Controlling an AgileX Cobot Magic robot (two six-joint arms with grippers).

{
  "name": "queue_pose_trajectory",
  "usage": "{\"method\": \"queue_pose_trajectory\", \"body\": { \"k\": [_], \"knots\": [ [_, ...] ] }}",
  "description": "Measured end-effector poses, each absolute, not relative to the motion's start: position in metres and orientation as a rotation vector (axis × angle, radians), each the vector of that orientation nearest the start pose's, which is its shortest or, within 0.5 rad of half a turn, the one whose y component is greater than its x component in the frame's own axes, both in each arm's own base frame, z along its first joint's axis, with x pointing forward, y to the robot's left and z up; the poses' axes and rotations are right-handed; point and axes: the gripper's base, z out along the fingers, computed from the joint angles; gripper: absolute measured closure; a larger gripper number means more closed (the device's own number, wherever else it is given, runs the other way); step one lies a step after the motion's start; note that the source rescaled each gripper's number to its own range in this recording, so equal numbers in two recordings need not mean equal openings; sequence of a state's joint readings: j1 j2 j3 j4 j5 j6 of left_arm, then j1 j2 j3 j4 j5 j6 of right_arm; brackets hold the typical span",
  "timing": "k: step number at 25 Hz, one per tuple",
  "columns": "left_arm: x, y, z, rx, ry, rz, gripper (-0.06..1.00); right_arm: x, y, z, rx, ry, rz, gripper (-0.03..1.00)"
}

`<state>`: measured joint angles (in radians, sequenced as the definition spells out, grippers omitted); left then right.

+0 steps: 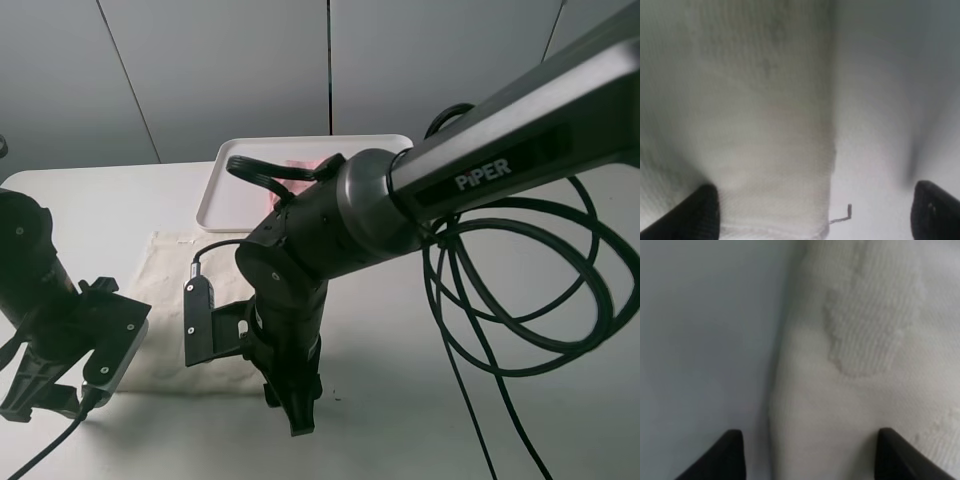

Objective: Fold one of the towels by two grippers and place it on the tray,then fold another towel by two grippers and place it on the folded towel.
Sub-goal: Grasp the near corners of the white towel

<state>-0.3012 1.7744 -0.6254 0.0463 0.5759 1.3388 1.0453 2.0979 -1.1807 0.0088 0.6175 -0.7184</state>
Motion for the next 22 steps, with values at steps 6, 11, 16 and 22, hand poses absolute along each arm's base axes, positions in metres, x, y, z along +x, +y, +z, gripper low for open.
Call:
{"method": "queue_pose_trajectory", "body": {
  "k": [6,11,16,22],
  "knots": [
    [0.2205,-0.0661,0.0927,-2.287,-2.051,0.019,-0.05,0.1873,0.3212,0.0871,-2.344,1.905,0.014,0.6],
    [0.2205,-0.0661,0.0927,-2.287,-2.051,0.019,-0.05,0.1884,0.32,0.0871,-2.361,1.887,-0.015,0.94],
    [0.2207,-0.0661,0.0927,-2.288,-2.052,0.018,-0.05,0.1888,0.3198,0.0871,-2.356,1.892,-0.022,0.96],
    [0.2208,-0.0662,0.0927,-2.289,-2.053,0.017,-0.04,0.1882,0.3201,0.0871,-2.345,1.908,-0.008,0.96]
  ]
}}
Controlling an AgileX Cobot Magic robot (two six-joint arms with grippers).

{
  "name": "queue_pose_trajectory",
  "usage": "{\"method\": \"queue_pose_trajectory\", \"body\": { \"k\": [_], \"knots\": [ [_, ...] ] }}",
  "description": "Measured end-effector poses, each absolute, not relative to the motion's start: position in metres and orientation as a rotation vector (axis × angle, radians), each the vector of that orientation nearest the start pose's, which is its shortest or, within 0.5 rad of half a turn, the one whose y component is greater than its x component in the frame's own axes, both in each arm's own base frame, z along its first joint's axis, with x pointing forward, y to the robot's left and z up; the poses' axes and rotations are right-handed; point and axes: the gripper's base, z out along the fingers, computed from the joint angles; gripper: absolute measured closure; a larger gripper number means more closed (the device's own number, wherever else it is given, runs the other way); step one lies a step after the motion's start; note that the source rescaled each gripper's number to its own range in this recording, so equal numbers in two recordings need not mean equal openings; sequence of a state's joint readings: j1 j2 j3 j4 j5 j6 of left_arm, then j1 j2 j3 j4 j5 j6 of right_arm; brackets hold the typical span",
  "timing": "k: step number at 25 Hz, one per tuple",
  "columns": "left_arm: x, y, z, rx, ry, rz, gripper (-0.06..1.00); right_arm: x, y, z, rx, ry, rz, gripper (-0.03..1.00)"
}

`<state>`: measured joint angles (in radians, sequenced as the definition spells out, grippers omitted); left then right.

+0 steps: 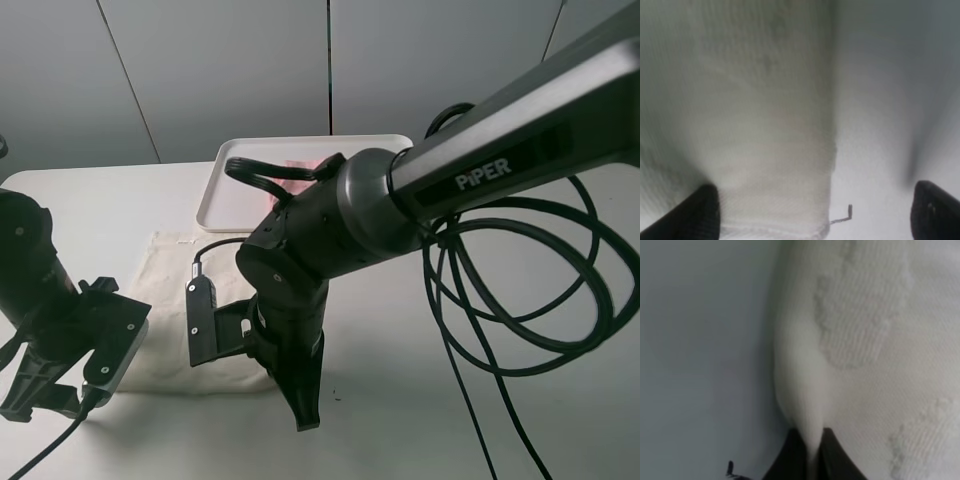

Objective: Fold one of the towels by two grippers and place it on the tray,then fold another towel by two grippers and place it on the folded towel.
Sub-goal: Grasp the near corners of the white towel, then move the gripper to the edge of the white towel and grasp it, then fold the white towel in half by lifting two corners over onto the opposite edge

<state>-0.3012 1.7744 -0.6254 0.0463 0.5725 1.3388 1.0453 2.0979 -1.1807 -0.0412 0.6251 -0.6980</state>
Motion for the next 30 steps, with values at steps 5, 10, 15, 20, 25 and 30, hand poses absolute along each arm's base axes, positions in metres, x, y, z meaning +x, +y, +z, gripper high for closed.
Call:
{"method": "queue_pose_trajectory", "body": {
  "k": [5,10,15,20,25,30],
  "knots": [
    [0.224,-0.067,0.092,-2.311,-2.069,-0.009,0.19,0.188,0.32,0.087,-2.34,1.914,-0.005,0.96],
    [0.228,-0.068,0.091,-2.342,-2.082,-0.042,0.86,0.187,0.321,0.087,-2.317,1.947,0.018,0.96],
    [0.228,-0.068,0.091,-2.341,-2.081,-0.041,0.92,0.187,0.321,0.087,-2.259,2.015,0.029,0.96],
    [0.225,-0.067,0.091,-2.317,-2.064,-0.014,0.93,0.187,0.321,0.089,-2.196,2.083,0.034,0.96],
    [0.221,-0.066,0.105,-2.318,-2.082,-0.022,0.93,0.186,0.32,0.106,-2.113,2.139,0.049,0.96],
    [0.218,-0.065,0.125,-2.339,-2.115,-0.055,0.93,0.183,0.315,0.129,-2.072,2.18,0.059,0.96]
  ]
}}
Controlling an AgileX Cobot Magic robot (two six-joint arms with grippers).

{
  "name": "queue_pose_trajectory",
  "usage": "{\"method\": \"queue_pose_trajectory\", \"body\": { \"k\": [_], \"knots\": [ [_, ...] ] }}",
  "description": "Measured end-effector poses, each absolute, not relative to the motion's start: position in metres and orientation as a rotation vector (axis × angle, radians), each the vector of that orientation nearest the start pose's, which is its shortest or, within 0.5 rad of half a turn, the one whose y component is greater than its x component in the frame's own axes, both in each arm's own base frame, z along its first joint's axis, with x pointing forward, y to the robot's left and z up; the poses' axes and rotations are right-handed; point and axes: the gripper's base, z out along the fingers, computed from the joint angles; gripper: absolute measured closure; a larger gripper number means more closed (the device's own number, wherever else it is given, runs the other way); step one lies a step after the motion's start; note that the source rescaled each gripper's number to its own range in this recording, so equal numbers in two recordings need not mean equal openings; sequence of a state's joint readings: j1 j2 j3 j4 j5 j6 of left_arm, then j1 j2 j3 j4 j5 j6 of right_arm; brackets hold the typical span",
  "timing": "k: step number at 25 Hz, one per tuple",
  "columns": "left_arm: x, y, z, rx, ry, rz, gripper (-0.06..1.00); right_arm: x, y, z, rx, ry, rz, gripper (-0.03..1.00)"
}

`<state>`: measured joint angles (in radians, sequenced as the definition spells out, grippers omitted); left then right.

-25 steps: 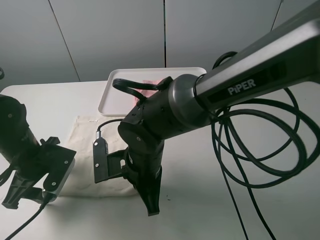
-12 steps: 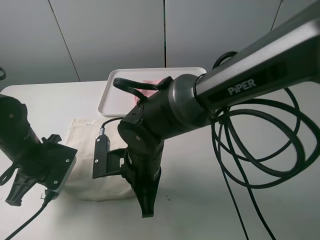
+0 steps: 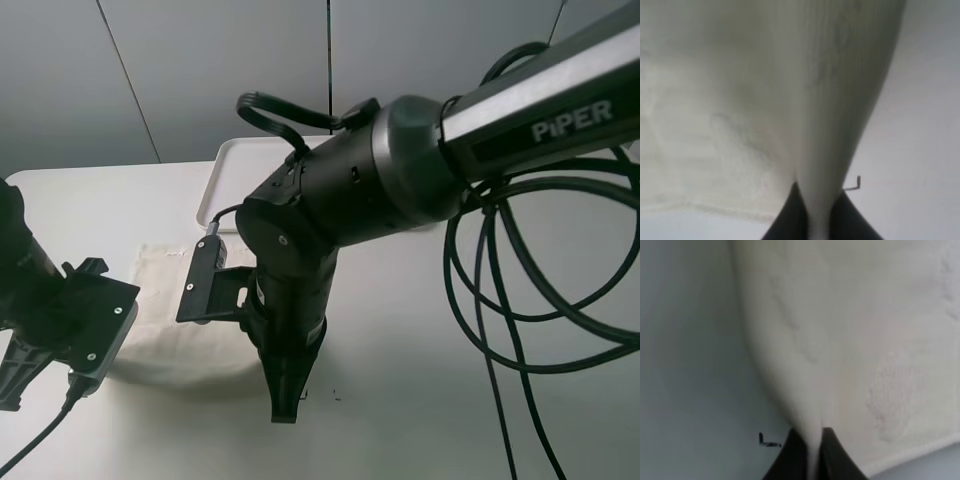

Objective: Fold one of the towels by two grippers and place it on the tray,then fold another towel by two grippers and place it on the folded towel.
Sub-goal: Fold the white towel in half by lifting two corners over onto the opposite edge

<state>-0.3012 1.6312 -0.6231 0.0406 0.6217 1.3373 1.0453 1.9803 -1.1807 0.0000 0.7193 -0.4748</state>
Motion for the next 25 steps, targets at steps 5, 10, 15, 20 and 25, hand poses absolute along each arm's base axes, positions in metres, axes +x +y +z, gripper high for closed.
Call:
{"method": "queue_pose_trajectory", "body": {
  "k": [5,10,15,20,25],
  "knots": [
    [0.211,-0.066,0.145,-2.335,-2.199,-0.048,0.93,0.177,0.309,0.16,-2.044,2.194,0.09,0.96],
    [0.206,-0.068,0.164,-2.254,-2.387,-0.042,0.93,0.178,0.304,0.179,-1.91,2.268,0.132,0.96],
    [0.212,-0.069,0.176,-1.98,-2.788,-0.09,0.93,0.195,0.294,0.18,-1.695,2.417,0.147,0.96],
    [0.22,-0.071,0.179,-1.77,-3.036,-0.095,0.93,0.218,0.285,0.182,-1.476,2.491,0.17,0.96],
    [0.225,-0.072,0.179,-1.695,-3.127,-0.095,0.93,0.231,0.281,0.183,-1.368,2.479,0.174,0.96]
  ]
}}
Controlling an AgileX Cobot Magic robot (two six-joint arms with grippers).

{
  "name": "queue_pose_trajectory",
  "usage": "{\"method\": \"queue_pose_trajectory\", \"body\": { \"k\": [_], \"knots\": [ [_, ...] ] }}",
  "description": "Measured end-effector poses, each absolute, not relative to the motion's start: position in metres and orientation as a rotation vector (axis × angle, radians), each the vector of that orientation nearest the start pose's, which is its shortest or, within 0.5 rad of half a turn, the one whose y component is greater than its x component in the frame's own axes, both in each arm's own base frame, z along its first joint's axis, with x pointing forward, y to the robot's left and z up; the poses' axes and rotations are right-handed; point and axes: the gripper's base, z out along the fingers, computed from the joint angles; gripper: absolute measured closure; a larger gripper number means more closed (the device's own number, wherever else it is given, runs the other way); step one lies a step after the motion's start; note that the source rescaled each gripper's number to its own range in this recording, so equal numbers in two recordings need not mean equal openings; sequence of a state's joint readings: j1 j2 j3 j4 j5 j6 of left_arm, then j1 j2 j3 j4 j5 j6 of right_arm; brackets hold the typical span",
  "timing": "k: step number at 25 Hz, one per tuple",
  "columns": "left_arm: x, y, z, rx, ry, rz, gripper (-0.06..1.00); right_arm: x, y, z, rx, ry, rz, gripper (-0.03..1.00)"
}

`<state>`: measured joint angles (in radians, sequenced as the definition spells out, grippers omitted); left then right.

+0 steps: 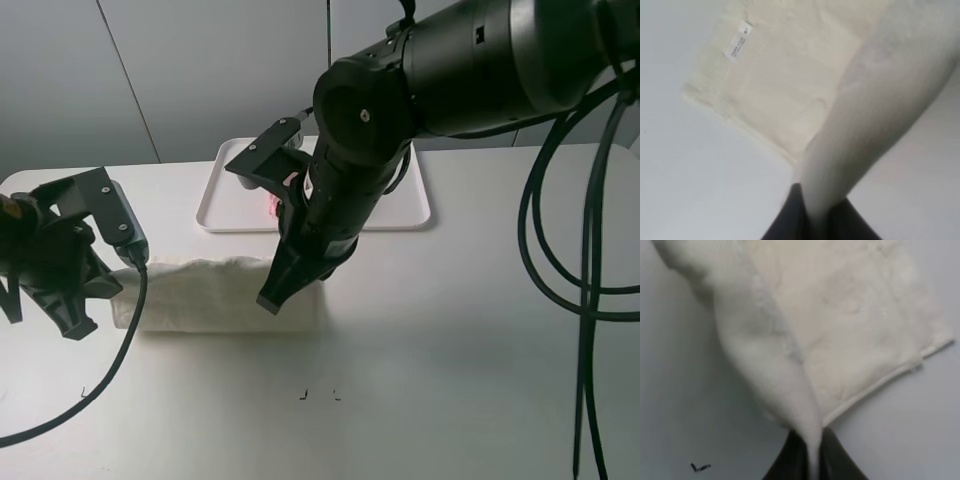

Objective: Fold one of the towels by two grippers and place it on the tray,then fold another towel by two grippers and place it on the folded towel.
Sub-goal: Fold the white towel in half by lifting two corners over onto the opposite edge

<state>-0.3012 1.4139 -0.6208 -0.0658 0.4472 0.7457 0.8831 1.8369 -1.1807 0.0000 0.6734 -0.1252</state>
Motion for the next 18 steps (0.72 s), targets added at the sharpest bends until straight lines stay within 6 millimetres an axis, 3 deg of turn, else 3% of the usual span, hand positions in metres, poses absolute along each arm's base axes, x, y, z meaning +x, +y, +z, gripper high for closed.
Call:
{"method": "queue_pose_trajectory", "body": {
  "k": [12,18],
  "knots": [
    [0.244,-0.077,0.154,1.135,2.428,0.061,0.93,0.252,0.286,0.152,-1.257,2.434,0.034,0.96],
    [0.253,-0.08,0.152,1.033,2.377,0.067,0.92,0.261,0.288,0.145,-1.207,2.373,-0.023,0.94]
  ]
}}
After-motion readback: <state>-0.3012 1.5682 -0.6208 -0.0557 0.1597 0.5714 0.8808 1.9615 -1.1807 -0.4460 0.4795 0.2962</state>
